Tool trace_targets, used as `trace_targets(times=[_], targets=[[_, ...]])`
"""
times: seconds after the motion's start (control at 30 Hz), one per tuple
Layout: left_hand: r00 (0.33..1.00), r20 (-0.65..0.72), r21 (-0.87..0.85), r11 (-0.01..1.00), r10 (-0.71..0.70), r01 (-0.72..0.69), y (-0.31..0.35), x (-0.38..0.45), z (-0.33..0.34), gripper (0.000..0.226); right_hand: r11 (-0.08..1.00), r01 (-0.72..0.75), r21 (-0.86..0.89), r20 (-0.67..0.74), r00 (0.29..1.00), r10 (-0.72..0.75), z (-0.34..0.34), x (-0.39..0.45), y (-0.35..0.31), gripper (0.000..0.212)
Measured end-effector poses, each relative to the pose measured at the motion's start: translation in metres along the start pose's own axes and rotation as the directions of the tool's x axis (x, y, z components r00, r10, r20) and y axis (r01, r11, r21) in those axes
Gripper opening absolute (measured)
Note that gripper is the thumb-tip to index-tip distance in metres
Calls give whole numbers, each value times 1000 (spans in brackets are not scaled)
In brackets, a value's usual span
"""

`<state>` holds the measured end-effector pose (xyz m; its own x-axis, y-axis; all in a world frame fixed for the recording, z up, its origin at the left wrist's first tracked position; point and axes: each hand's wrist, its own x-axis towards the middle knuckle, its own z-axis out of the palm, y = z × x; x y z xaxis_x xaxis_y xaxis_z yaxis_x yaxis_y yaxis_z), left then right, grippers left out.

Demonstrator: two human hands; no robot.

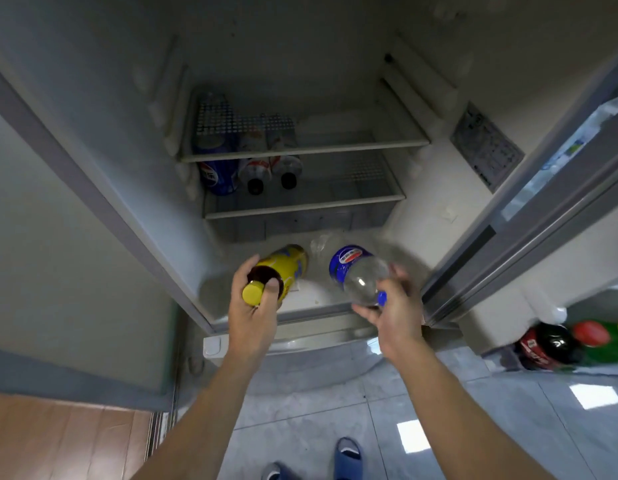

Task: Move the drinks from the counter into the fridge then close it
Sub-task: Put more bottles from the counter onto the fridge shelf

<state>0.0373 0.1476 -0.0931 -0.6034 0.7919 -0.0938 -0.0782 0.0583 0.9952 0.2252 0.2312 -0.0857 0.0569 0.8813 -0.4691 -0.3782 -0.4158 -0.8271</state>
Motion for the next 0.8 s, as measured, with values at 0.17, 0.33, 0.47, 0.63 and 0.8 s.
trace_targets(times=[0.17,0.33,0.47,0.63,0.8], targets=[[895,199,-401,800,-400,447,-27,-23,-21,66,958,-286,-12,82,955,286,-18,-23,47,54],[783,186,-289,729,-594,621,-32,-38,-15,57,896,-413,-163,40,905,424,-7,-31,64,68],[782,25,-164,769,-623,618,-28,-34,0,45,919,-347,-186,-81,938,338,-9,-31,59,60],[843,59,-206,820,-535,534,-18,-42,5,40,951,-257,-170,-57,966,251,-20,-40,42,70],[919,127,-152,908,-374,390,7,-31,29,50,982,-86,-170,25,995,92,-18,-34,13,75]])
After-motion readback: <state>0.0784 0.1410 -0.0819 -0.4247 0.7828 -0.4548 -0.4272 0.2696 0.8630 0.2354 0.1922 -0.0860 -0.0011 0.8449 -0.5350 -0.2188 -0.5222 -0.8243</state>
